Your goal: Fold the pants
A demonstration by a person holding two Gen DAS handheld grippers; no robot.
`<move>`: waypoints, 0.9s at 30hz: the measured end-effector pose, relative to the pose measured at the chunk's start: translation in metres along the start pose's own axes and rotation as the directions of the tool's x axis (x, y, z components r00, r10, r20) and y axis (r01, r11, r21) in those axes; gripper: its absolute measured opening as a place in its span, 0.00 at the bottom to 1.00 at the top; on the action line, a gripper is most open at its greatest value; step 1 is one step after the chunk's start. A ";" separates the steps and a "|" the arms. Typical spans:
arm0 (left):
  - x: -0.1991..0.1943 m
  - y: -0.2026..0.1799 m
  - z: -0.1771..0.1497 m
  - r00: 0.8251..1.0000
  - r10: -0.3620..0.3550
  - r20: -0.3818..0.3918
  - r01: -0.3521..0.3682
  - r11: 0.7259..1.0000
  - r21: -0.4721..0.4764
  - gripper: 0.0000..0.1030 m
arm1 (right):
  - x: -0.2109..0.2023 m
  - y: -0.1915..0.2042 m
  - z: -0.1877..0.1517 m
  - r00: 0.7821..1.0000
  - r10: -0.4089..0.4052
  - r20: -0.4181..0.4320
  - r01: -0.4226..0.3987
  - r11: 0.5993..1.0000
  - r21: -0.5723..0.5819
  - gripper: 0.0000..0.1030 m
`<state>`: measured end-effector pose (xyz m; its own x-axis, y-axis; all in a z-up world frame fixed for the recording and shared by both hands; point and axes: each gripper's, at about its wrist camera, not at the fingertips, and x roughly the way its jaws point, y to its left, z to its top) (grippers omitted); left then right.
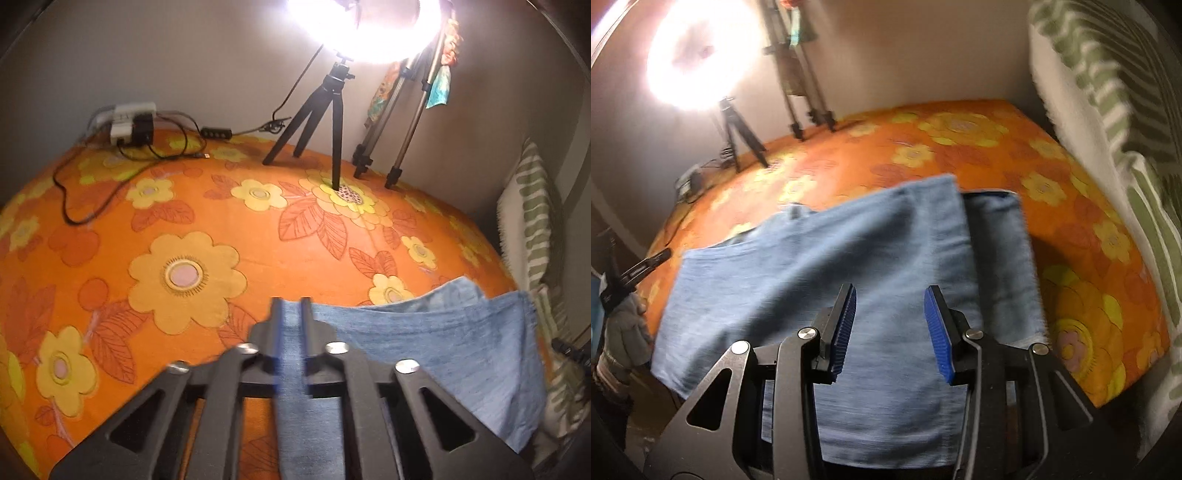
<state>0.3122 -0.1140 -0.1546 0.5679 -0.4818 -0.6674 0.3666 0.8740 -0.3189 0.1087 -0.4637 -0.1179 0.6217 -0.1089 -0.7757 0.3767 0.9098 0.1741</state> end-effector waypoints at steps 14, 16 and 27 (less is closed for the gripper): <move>0.033 0.035 -0.001 0.984 -0.143 -0.111 0.116 0.969 -0.218 0.47 | 0.022 0.038 0.000 0.993 0.100 -0.067 -0.102 0.994 -0.027 0.39; 0.035 0.031 -0.001 0.981 -0.162 -0.111 0.135 0.967 -0.214 0.47 | 0.029 0.039 0.000 0.990 0.112 -0.087 -0.114 0.993 -0.016 0.39; 0.028 0.006 -0.003 0.998 -0.032 -0.052 0.031 0.999 -0.025 0.08 | 0.041 0.070 -0.004 0.978 0.166 -0.124 -0.178 0.979 -0.098 0.39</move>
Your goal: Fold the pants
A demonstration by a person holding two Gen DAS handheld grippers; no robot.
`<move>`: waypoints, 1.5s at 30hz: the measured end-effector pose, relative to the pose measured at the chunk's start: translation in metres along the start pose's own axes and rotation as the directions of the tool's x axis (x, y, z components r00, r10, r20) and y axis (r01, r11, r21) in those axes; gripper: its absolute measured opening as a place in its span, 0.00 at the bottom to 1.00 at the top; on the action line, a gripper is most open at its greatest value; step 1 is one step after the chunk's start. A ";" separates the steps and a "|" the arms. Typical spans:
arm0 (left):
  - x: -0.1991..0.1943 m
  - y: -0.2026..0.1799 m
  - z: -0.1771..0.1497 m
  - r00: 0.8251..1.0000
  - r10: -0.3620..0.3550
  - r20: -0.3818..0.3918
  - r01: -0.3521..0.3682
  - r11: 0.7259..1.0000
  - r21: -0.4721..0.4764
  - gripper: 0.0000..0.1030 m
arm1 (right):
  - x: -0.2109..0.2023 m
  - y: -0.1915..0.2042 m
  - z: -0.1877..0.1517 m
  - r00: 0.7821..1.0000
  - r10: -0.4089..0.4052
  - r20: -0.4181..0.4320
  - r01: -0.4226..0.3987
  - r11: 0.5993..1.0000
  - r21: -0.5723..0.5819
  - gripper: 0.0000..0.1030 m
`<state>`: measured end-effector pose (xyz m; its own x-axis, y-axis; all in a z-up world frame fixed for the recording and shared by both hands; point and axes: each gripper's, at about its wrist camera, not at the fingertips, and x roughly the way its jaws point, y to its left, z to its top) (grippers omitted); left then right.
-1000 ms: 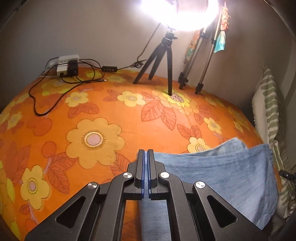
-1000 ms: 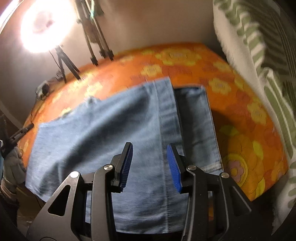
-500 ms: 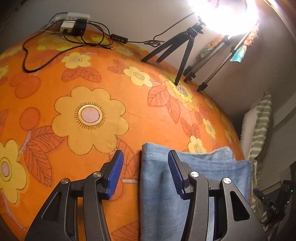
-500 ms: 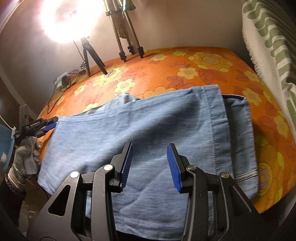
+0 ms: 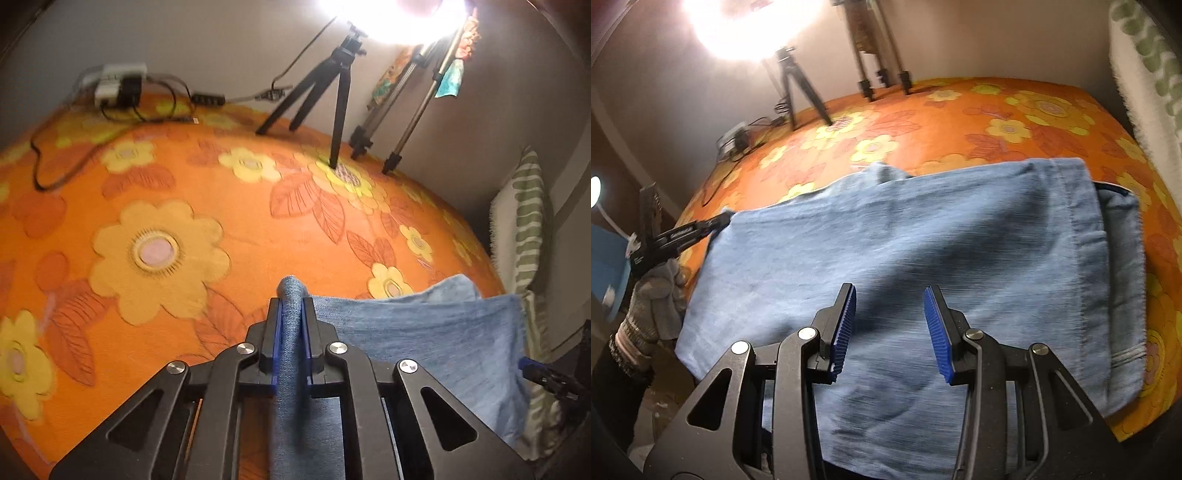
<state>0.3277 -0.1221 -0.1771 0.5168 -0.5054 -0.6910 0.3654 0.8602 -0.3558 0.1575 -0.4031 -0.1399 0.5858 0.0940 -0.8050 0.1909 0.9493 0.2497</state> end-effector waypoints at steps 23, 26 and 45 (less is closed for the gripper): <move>-0.081 0.019 -0.017 1.000 0.011 0.022 -0.010 0.997 -0.077 0.30 | -0.007 -0.004 -0.011 0.996 -0.076 -0.036 0.074 0.996 -0.045 0.36; -0.104 0.014 -0.040 0.999 -0.032 0.020 0.034 0.994 -0.102 0.31 | -0.009 0.013 -0.002 0.999 0.017 -0.034 -0.018 0.999 -0.039 0.43; -0.125 -0.007 -0.130 0.990 -0.141 -0.007 0.137 0.976 -0.171 0.38 | 0.074 0.229 0.034 0.934 0.202 -0.295 -0.266 0.944 -0.194 0.47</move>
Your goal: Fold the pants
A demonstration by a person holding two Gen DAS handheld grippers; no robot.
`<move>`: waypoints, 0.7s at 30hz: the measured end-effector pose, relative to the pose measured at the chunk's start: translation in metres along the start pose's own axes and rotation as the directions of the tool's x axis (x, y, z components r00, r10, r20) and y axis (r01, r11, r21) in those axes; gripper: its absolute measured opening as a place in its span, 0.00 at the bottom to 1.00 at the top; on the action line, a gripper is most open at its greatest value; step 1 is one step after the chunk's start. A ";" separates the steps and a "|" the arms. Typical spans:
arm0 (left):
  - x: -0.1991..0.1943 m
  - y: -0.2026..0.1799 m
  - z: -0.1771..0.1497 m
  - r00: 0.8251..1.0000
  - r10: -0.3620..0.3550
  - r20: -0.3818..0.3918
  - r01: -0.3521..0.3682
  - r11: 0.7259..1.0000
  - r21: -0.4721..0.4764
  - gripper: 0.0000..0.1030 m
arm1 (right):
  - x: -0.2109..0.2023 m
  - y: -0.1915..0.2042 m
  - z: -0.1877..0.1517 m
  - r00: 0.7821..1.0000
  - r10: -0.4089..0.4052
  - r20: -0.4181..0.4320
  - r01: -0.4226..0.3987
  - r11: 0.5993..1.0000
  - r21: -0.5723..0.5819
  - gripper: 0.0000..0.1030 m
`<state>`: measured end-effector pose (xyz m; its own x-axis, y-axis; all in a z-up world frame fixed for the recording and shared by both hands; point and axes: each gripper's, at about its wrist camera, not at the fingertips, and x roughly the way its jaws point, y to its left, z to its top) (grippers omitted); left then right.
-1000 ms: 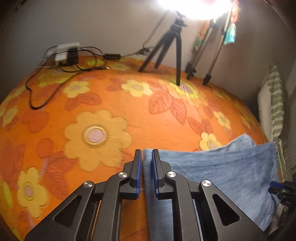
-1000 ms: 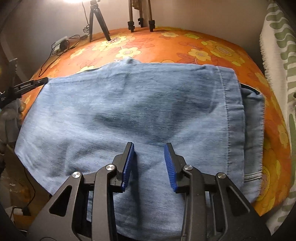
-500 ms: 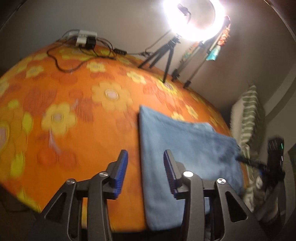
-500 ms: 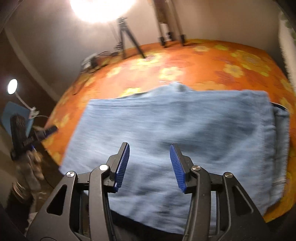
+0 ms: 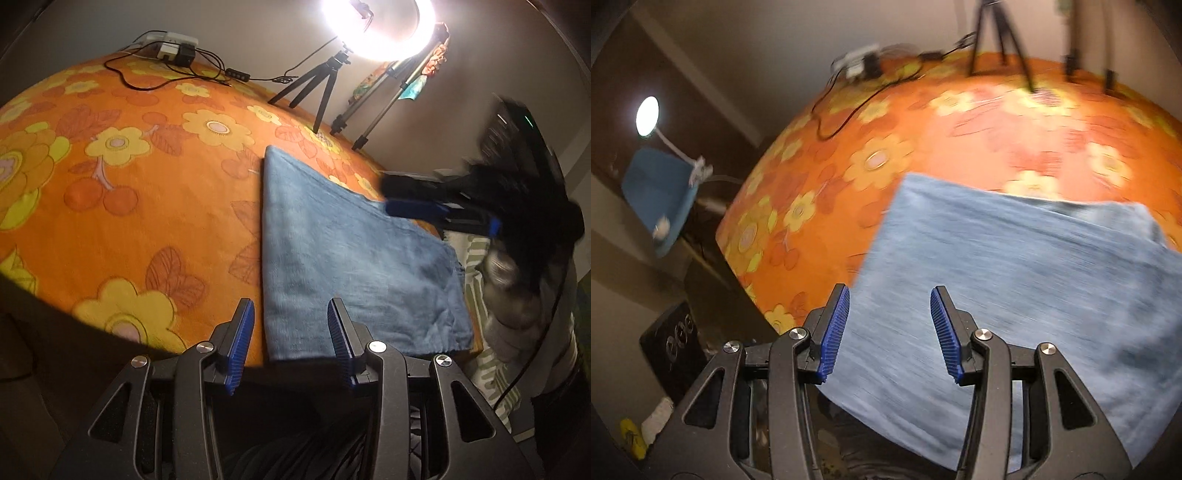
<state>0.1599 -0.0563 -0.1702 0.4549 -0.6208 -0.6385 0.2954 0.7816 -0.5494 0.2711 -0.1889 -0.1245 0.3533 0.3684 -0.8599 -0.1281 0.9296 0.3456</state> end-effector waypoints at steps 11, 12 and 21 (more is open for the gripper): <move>-0.004 0.012 -0.011 1.000 -0.015 0.016 0.015 1.000 -0.006 0.38 | 0.091 0.057 0.023 0.952 -0.204 -0.227 0.186 0.978 -0.096 0.47; -0.004 0.014 -0.011 1.000 -0.020 0.016 0.020 1.000 -0.010 0.38 | 0.095 0.059 0.023 0.946 -0.225 -0.232 0.205 0.973 -0.106 0.47; -0.005 0.020 -0.010 0.999 -0.039 0.022 0.040 0.999 -0.014 0.38 | 0.118 0.077 0.024 0.896 -0.356 -0.267 0.312 0.930 -0.193 0.46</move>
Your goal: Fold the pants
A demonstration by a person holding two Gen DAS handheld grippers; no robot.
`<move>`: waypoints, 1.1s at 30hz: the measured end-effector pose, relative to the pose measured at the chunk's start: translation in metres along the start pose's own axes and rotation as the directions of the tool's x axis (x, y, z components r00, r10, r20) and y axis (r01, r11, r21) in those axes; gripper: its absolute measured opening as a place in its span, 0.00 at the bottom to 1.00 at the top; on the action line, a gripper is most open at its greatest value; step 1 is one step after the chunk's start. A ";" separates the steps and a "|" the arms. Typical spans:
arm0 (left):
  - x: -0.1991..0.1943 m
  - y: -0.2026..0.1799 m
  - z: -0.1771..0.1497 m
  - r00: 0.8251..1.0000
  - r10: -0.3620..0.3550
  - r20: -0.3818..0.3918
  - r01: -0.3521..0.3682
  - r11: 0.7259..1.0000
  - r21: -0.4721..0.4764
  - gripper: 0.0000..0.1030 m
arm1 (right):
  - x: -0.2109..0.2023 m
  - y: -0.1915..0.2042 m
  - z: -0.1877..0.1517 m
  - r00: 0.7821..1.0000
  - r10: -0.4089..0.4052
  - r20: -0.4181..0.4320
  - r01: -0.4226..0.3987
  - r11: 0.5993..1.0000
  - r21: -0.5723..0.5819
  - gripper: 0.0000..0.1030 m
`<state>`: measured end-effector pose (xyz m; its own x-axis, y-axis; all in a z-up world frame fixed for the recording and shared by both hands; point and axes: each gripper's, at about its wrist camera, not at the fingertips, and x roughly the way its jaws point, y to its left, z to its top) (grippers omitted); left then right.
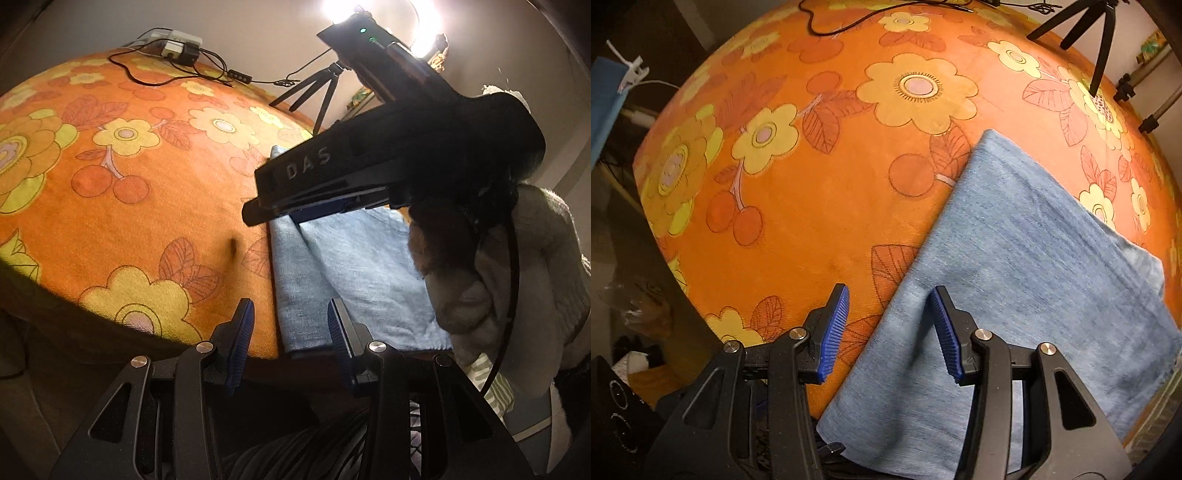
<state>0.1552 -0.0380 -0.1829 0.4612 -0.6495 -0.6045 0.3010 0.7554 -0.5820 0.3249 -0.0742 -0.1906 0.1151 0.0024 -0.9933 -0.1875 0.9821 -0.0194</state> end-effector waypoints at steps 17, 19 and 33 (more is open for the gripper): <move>0.017 -0.009 0.003 0.999 0.041 -0.021 -0.040 0.999 0.033 0.50 | -0.004 -0.021 -0.005 0.998 0.055 0.041 -0.057 0.996 0.064 0.07; 0.020 -0.010 0.005 0.999 0.043 -0.027 -0.043 0.999 0.031 0.50 | -0.011 -0.031 -0.008 0.993 0.100 0.066 -0.106 0.990 0.095 0.07; 0.037 -0.032 0.008 0.999 -0.001 0.038 0.000 1.000 0.030 0.34 | -0.033 -0.059 -0.020 0.967 0.214 0.140 -0.233 0.963 0.137 0.07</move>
<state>0.1696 -0.0858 -0.1818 0.4925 -0.6468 -0.5823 0.3256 0.7575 -0.5659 0.3126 -0.1364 -0.1589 0.2072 0.2392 -0.9486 -0.0741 0.9707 0.2286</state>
